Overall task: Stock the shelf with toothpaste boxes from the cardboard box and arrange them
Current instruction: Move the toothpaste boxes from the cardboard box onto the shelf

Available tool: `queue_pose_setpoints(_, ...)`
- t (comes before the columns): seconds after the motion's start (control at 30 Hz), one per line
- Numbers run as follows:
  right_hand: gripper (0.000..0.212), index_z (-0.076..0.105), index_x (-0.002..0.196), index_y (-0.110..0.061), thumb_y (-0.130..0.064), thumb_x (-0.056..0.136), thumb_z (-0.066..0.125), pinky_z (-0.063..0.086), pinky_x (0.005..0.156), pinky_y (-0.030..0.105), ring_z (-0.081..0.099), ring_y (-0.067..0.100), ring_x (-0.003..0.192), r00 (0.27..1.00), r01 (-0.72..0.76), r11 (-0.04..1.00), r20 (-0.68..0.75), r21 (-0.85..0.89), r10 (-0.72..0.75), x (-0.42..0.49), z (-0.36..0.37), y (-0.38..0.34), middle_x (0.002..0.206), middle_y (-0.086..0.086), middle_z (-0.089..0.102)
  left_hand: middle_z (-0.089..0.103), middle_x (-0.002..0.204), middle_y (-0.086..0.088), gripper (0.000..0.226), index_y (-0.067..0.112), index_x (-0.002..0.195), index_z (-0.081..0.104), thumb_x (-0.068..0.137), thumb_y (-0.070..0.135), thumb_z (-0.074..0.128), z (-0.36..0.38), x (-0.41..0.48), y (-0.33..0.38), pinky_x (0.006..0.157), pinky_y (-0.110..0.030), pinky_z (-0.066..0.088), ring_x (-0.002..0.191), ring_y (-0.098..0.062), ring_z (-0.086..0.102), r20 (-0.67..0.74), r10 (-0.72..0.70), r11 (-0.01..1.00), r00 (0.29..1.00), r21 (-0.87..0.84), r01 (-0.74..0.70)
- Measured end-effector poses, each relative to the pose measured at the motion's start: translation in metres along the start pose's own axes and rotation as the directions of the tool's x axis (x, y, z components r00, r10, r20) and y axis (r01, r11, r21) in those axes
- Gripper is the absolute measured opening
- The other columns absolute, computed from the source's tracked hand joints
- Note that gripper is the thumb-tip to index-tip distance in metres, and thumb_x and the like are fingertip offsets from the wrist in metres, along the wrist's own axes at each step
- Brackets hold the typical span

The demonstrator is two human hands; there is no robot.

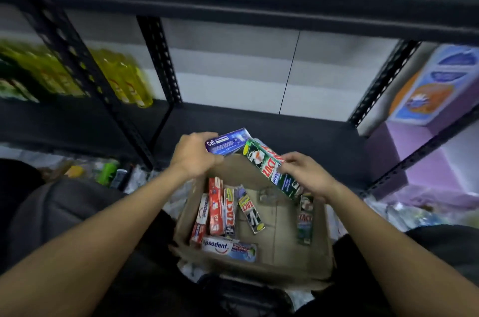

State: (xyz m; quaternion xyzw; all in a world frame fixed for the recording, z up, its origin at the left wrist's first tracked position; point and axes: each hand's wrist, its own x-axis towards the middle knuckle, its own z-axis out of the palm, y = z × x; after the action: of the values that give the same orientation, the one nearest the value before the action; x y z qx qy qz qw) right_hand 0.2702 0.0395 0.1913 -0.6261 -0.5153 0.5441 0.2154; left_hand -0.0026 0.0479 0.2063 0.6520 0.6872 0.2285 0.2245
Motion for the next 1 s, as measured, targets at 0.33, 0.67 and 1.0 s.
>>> queue_pose_setpoints(0.33, 0.025, 0.066, 0.112, -0.022, -0.014, 0.088, 0.064, 0.051, 0.092, 0.053, 0.073, 0.022, 0.091, 0.932, 0.346, 0.935, -0.088, -0.075, -0.352, -0.103, -0.053, -0.131, 0.093, -0.003, 0.077, 0.075, 0.105, 0.004, 0.063, 0.026, 0.123, 0.069, 0.062, 0.035, 0.081, -0.141, -0.049, 0.077, 0.072, -0.014, 0.039, 0.086, -0.006, 0.064, -0.274, 0.276, 0.961, 0.921, 0.097, -0.259)
queue_pose_setpoints(0.67, 0.03, 0.069, 0.111, -0.017, -0.012, 0.082, 0.072, 0.055, 0.065, 0.04, 0.065, 0.028, 0.079, 0.841, 0.534, 0.841, -0.158, 0.087, -0.517, -0.164, -0.116, -0.236, 0.108, 0.015, 0.072, 0.061, 0.089, 0.031, 0.062, 0.032, 0.124, 0.068, 0.065, 0.036, 0.086, -0.247, -0.062, 0.128, 0.066, 0.004, 0.037, 0.085, 0.023, 0.055, -0.44, 0.369, 0.925, 0.819, 0.086, -0.37)
queue_pose_setpoints(1.0, 0.021, 0.069, 0.094, -0.012, -0.028, 0.081, 0.072, 0.06, 0.07, 0.047, 0.065, 0.026, 0.073, 0.693, 0.487, 0.871, -0.579, -0.061, -0.429, -0.086, -0.142, -0.273, 0.095, 0.012, 0.071, 0.074, 0.102, 0.013, 0.068, 0.038, 0.12, 0.067, 0.055, 0.06, 0.065, -0.237, 0.019, 0.164, 0.083, -0.029, 0.054, 0.091, -0.009, 0.066, -0.39, 0.396, 0.915, 0.831, 0.239, -0.324)
